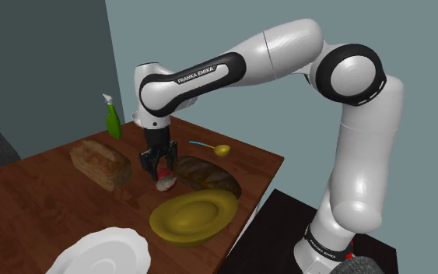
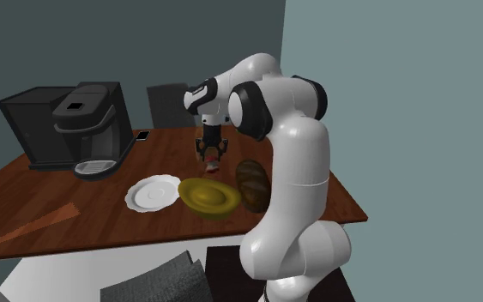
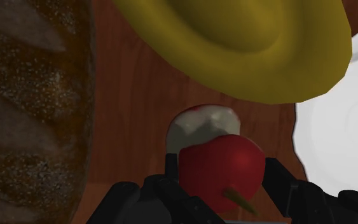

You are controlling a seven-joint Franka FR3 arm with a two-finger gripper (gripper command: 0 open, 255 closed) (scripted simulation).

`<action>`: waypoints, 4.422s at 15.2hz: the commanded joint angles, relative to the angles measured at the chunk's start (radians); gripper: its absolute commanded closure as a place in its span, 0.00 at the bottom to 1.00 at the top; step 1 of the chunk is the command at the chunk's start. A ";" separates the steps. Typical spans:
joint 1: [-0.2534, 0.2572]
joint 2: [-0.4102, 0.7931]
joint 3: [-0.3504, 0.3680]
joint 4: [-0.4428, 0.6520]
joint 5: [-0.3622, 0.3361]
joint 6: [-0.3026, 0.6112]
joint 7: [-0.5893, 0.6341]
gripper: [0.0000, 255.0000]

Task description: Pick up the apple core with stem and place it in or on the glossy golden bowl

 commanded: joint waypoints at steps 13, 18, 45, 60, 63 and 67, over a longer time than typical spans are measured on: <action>-0.005 -0.045 0.001 0.133 0.007 -0.176 0.014 1.00; -0.004 -0.128 0.007 0.065 0.029 -0.188 0.019 1.00; 0.044 -0.451 0.054 -0.477 0.153 0.046 0.014 1.00; 0.037 -0.462 0.043 -0.420 0.145 -0.022 0.016 0.00; 0.032 -0.466 0.034 -0.365 0.138 -0.082 0.018 0.00; 0.032 -0.466 0.034 -0.365 0.138 -0.082 0.018 0.00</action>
